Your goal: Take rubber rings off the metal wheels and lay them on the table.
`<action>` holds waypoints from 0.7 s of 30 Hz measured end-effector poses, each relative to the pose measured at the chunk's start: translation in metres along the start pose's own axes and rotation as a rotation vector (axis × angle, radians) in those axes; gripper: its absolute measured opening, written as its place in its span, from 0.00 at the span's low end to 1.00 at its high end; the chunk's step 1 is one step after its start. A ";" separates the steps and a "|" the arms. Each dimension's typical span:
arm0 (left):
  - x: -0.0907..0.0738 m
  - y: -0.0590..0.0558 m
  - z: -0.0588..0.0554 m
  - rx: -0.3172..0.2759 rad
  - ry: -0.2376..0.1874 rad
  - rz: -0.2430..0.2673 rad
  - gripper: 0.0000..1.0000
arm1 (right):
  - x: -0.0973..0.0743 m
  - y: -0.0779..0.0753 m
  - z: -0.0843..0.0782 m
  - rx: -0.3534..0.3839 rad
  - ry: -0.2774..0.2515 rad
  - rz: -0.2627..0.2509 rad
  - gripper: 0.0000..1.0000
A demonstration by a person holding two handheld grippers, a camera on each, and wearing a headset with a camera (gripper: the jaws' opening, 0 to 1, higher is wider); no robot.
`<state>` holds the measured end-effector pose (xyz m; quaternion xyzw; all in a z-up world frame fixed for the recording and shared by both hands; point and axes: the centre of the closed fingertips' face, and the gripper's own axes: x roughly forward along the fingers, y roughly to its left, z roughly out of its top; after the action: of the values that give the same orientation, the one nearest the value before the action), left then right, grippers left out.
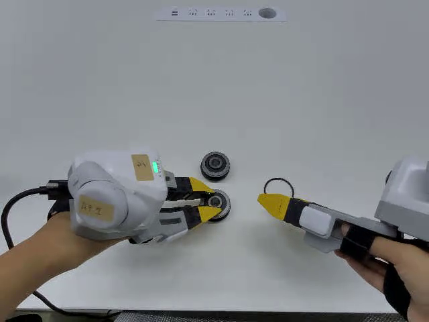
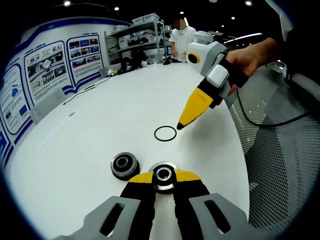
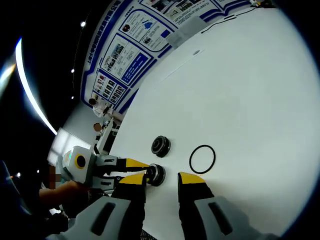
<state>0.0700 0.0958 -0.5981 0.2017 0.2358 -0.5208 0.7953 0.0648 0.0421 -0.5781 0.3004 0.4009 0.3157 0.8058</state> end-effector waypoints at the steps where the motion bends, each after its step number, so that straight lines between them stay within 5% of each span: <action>1: 0.000 0.000 0.000 0.000 -0.001 0.000 0.13 | 0.003 0.002 -0.003 0.001 0.006 0.010 0.27; 11: 0.000 0.002 -0.001 0.006 0.000 -0.018 0.13 | 0.029 0.016 -0.016 0.008 0.052 0.081 0.33; 21: 0.000 0.002 0.000 -0.003 -0.013 -0.014 0.12 | 0.044 0.021 -0.020 0.015 0.084 0.099 0.35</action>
<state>0.0713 0.0968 -0.5983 0.1954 0.2329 -0.5271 0.7936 0.0637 0.0931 -0.5927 0.3123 0.4214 0.3644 0.7695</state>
